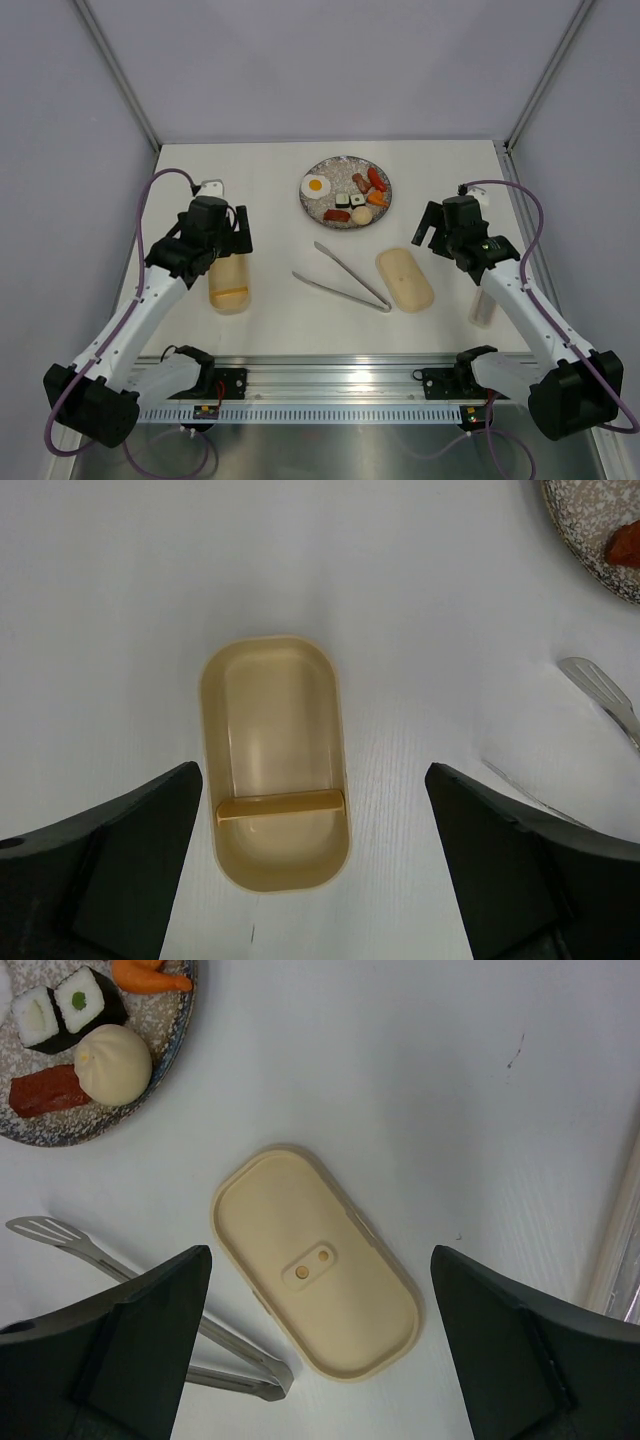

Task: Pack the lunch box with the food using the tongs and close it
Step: Pick up the clamp at the center of the board, then adjust the packing box at the center of the board.

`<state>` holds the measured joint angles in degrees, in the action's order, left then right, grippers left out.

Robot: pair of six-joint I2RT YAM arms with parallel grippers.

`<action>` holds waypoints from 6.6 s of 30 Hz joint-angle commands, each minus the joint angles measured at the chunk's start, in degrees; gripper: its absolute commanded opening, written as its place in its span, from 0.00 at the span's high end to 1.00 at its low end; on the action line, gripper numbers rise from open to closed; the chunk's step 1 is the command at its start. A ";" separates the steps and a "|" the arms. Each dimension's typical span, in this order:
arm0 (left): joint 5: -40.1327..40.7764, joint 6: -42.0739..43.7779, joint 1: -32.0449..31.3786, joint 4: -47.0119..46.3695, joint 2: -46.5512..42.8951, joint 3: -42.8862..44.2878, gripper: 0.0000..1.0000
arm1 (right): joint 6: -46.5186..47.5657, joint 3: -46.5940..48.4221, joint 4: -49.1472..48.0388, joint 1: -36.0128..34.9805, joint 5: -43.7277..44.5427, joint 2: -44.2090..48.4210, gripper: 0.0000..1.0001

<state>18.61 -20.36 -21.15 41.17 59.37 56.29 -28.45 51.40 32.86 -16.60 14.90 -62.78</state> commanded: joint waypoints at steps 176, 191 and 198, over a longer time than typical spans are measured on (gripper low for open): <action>-34.35 -22.79 13.16 -16.29 21.13 -9.72 0.01 | 11.31 21.55 17.76 -23.65 -3.38 -7.44 0.66; -31.53 -21.75 5.06 -10.86 20.35 -0.23 0.01 | 11.31 20.23 16.97 -20.67 -5.48 -9.90 0.66; -25.22 -16.91 5.50 -4.00 17.62 5.84 0.01 | 12.19 20.67 16.79 -17.33 -9.35 -11.74 0.65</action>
<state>-10.85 -40.49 -16.08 34.13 79.29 58.33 -16.82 71.55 51.24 -35.07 8.16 -73.93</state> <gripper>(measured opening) 0.988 0.352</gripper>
